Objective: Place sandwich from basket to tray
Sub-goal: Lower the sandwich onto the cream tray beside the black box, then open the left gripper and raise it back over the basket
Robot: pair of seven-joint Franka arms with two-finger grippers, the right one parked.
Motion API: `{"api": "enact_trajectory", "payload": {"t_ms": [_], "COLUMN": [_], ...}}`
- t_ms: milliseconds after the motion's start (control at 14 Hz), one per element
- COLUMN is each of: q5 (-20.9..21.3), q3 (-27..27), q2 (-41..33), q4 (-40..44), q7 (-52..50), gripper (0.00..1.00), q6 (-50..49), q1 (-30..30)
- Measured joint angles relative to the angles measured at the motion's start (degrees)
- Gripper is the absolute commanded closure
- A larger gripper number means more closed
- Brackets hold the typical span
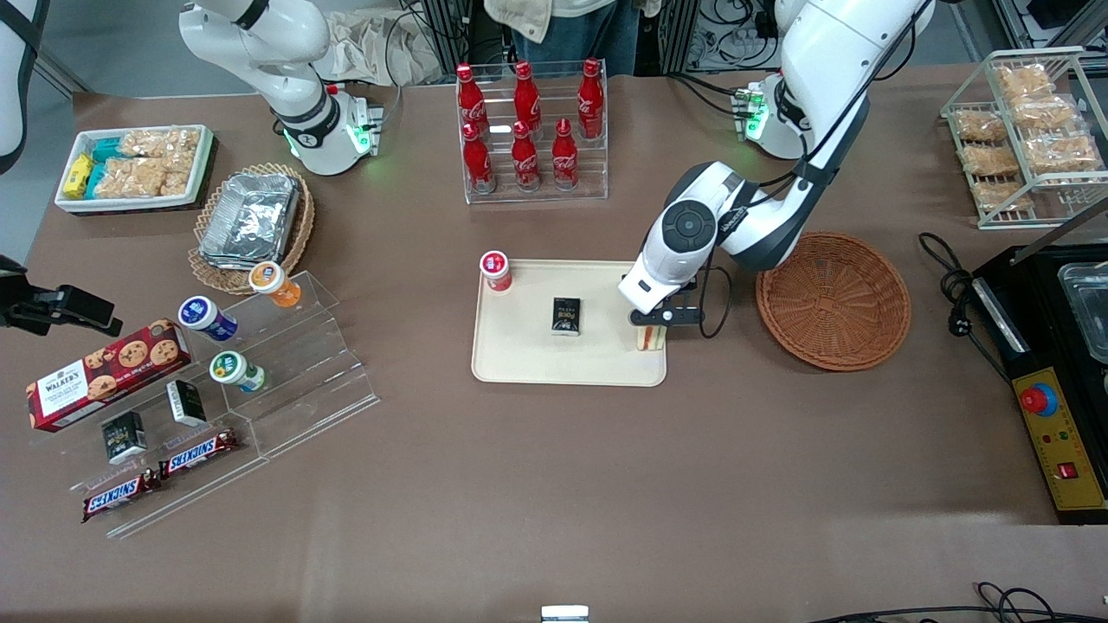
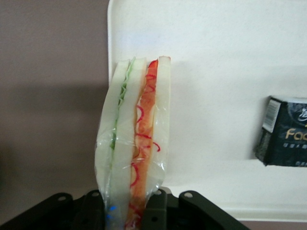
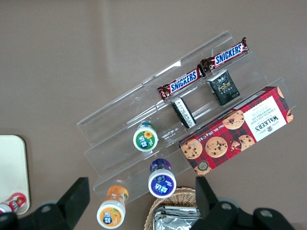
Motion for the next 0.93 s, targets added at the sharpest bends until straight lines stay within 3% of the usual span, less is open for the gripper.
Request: {"api": "enact_trajectory", "payload": {"t_ms": [71, 571, 786, 929], "q5": [0.0, 1.4, 1.4, 1.3], "q3": [0.0, 0.0, 0.1, 0.3], "q2": [0.0, -0.8, -5.9, -9.6], "q4": [-0.5, -0.5, 3.8, 10.6], "q7": [-0.4, -2.0, -3.3, -3.4], "gripper": [0.0, 0.0, 0.0, 0.0], "q6": [1.0, 1.2, -6.5, -17.0], "q1": [-0.1, -0.1, 0.3, 0.8]}}
